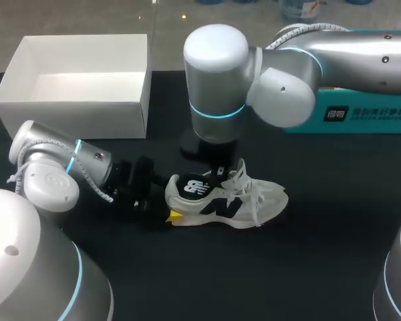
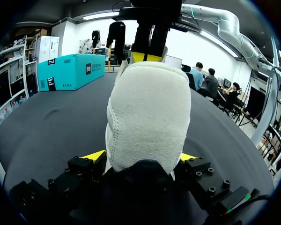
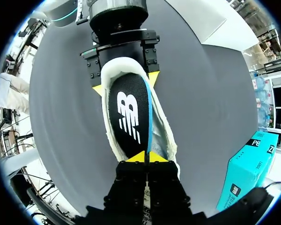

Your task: Take the shoe out of the shoebox, open the shoe tongue, remove and reinsert the insole, then place the shoe into the shoebox

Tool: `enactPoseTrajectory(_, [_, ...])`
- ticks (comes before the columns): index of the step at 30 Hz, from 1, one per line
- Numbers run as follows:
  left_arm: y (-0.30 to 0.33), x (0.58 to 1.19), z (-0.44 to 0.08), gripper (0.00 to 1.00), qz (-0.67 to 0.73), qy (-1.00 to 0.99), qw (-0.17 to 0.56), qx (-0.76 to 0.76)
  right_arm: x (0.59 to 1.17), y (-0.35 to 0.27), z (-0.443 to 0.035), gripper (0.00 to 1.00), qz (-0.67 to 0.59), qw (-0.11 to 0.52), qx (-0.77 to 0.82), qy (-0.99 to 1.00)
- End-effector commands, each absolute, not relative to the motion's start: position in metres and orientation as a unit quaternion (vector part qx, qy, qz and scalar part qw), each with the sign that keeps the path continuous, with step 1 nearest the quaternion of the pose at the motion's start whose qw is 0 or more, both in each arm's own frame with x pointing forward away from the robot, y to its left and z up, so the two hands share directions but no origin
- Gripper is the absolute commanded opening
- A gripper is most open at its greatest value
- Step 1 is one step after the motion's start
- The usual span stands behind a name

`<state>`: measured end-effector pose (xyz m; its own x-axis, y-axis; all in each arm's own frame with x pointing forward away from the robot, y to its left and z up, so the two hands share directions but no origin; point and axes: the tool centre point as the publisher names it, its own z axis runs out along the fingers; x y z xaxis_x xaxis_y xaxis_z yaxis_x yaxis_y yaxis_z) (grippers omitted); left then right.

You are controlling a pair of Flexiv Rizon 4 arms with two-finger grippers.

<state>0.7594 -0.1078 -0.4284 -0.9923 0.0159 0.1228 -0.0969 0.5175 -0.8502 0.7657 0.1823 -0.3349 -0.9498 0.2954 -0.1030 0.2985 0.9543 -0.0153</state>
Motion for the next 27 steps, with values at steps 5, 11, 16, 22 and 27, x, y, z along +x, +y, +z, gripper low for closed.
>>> enactPoseTrajectory(5, [-0.108,0.759,-0.432,0.0,0.489,-0.87,0.057,0.023,0.779,0.182,-0.324,0.0,0.005,0.071,0.129,0.989])
enactPoseTrajectory(11, [-0.108,0.759,-0.432,0.0,0.489,-0.87,0.057,0.023,0.788,0.191,-0.329,0.0,0.02,0.067,0.109,0.992])
enactPoseTrajectory(16, [-0.108,0.759,-0.432,0.0,0.489,-0.87,0.057,0.023,0.794,0.203,-0.329,0.0,0.025,0.068,0.092,0.993])
enactPoseTrajectory(22, [-0.108,0.759,-0.432,0.0,0.489,-0.87,0.057,0.023,0.791,0.207,-0.333,0.02,0.053,0.059,0.068,0.995])
enactPoseTrajectory(27, [-0.108,0.759,-0.432,0.0,0.489,-0.87,0.057,0.023,0.788,0.206,-0.336,0.23,0.066,0.046,0.07,0.994])
